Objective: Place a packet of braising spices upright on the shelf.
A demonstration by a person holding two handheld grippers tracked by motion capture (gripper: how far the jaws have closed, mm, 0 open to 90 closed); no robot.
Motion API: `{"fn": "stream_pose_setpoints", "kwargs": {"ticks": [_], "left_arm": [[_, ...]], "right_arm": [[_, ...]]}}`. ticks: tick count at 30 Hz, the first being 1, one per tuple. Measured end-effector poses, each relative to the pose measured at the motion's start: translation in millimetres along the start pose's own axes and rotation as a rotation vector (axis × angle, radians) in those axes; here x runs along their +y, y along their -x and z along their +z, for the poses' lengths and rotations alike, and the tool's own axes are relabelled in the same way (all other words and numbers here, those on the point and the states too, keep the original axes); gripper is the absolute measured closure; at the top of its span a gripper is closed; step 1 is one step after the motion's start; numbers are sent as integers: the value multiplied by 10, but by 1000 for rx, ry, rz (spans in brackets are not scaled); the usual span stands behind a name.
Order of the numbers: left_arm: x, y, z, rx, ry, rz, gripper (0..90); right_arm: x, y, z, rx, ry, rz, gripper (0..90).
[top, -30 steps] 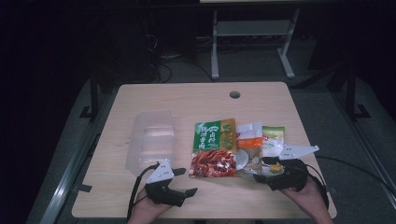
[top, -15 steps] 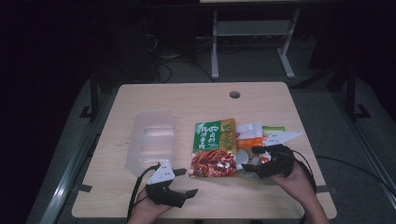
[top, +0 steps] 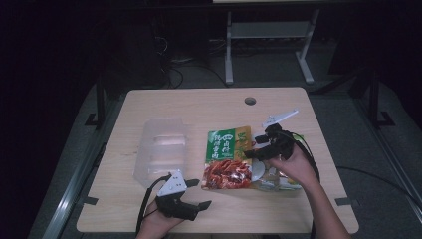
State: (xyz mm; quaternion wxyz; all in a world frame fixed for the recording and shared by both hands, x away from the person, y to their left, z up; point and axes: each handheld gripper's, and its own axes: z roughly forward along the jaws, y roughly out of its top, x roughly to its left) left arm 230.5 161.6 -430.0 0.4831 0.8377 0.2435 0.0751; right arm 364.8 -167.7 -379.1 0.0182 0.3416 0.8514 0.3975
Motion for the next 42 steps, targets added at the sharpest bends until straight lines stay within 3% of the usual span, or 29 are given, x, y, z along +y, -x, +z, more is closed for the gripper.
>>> {"fn": "stream_pose_setpoints", "kwargs": {"ticks": [13, 21, 25, 32, 37, 39, 40, 41, 42], "left_arm": [[9, 13, 20, -7, -3, -1, 222], [11, 19, 36, -13, -1, -3, 224], [13, 26, 44, -15, -5, -3, 224], [13, 34, 59, -16, -7, -1, 225], [12, 21, 61, -16, -9, -4, 224], [13, 19, 59, -16, -9, -5, 225], [13, 19, 59, -16, -9, -5, 225], [14, 17, 55, -15, -12, -4, 224], [14, 17, 55, -15, -12, -4, 225]], "right_arm": [[197, 420, 340, -59, -112, 108, 219], [181, 543, 480, -66, -146, 155, 237], [174, 583, 560, -67, -168, 178, 293], [166, 586, 697, -82, -219, 158, 347], [185, 558, 762, -57, -235, 158, 476], [194, 549, 781, -33, -243, 163, 606], [194, 549, 781, -33, -243, 163, 606], [202, 539, 789, -24, -248, 167, 714], [202, 539, 789, -24, -248, 167, 714]]}}
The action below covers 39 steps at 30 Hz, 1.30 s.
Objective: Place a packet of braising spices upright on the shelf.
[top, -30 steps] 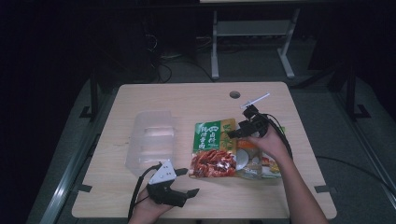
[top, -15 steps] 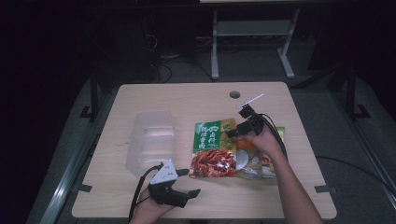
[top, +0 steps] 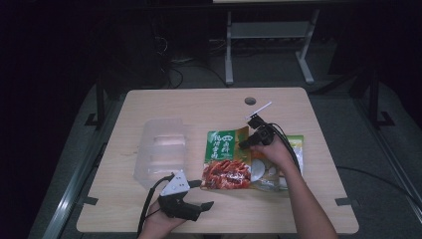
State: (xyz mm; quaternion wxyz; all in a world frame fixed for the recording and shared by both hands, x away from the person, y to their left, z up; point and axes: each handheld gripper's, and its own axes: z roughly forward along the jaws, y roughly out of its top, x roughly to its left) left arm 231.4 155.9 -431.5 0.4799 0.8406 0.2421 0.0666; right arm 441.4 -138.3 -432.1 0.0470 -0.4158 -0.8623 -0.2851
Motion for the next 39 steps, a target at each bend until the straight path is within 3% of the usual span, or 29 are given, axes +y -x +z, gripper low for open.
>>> {"fn": "stream_pose_setpoints", "kwargs": {"ticks": [3, 5, 9, 12, 14, 15, 20, 26, 32, 36, 39], "left_arm": [[-2, -4, 3, 4, 5, -5, 224], [-2, -12, 3, 5, 7, -11, 224], [1, -21, 3, 5, 9, -19, 225], [17, -31, 7, 4, 14, -22, 223], [37, -24, 5, -14, 21, -53, 221], [63, -25, 0, -17, 23, -37, 213], [162, -27, 19, 12, 41, -40, 203], [256, -135, 83, 27, 70, -103, 184], [369, -256, 290, 62, 67, -158, 181], [440, -341, 474, 55, 44, -206, 193], [468, -407, 609, 46, 31, -259, 252]], "right_arm": [[3, -20, -7, 5, 11, -11, 834], [0, -51, -63, 29, 51, -13, 897], [-5, -116, -131, 29, 79, -51, 899], [-40, -222, -297, 63, 168, -69, 900], [-51, -259, -347, 69, 189, -75, 900], [-70, -346, -465, 70, 222, -106, 900], [-134, -497, -665, 78, 284, -151, 899], [-396, -705, -966, 71, 393, -244, 900], [-646, -720, -1104, 76, 462, -277, 900], [-759, -640, -1119, 78, 468, -264, 900], [-867, -572, -1127, 102, 491, -258, 899]]}}
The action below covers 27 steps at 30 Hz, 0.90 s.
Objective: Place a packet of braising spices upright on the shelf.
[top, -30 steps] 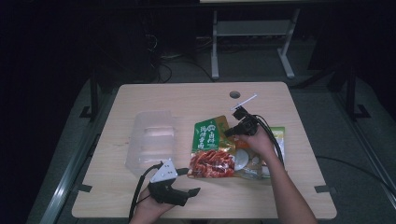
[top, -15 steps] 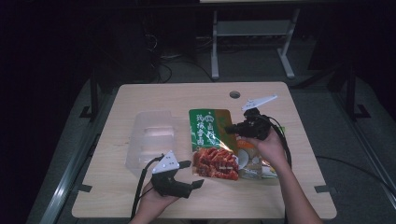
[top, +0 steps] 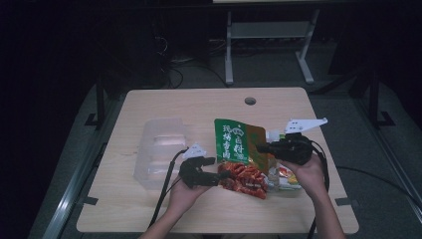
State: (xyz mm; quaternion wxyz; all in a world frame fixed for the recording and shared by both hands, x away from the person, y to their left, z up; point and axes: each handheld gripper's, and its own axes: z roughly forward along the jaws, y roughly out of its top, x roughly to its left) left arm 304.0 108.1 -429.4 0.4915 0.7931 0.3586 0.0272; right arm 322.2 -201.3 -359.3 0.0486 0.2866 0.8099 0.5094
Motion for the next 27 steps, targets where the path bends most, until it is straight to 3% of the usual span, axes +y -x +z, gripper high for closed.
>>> {"fn": "stream_pose_setpoints", "kwargs": {"ticks": [4, 7, 8, 12, 13, 16, 18, 27], "left_arm": [[62, -151, 182, -54, -64, -73, 281], [91, -168, 216, -68, -63, -79, 345], [110, -177, 231, -81, -58, -68, 456], [153, -206, 276, -105, -71, -78, 552], [158, -203, 275, -106, -57, -87, 662], [162, -209, 260, -119, -59, -93, 753], [164, -191, 241, -121, -59, -70, 846], [134, -44, 99, -76, -10, -9, 878]], "right_arm": [[-25, -2, -42, 11, 6, -11, 899], [-33, 5, -40, 15, 3, -15, 899], [-39, 12, -29, 9, -7, -22, 899], [-48, 12, -13, 0, -24, -28, 898], [-55, 11, -8, -8, -34, -27, 898], [-63, 22, -7, -17, -41, -28, 898], [-98, 61, -2, -22, -40, -8, 898], [-160, 134, -49, -34, -42, 28, 888]]}}
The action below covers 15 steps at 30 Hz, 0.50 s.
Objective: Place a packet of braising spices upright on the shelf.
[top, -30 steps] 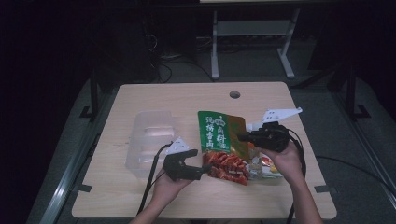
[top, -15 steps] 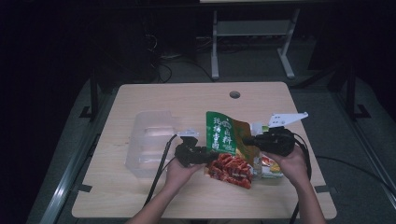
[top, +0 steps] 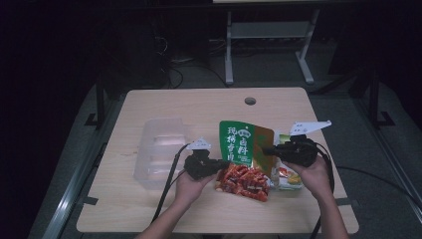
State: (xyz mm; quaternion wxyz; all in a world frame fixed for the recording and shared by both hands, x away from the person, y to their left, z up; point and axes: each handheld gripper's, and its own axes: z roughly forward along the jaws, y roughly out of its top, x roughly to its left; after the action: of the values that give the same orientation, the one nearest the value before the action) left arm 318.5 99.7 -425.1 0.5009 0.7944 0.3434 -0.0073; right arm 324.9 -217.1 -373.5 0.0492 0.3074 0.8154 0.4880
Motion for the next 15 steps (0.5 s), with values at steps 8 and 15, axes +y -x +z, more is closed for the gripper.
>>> {"fn": "stream_pose_setpoints", "kwargs": {"ticks": [8, 15], "left_arm": [[-27, 42, -64, 21, 11, 30, 885], [-48, 78, -102, 31, 12, 63, 882]], "right_arm": [[-44, 5, 121, 39, -35, 10, 815], [-47, -57, 314, 80, -76, 10, 874]]}}
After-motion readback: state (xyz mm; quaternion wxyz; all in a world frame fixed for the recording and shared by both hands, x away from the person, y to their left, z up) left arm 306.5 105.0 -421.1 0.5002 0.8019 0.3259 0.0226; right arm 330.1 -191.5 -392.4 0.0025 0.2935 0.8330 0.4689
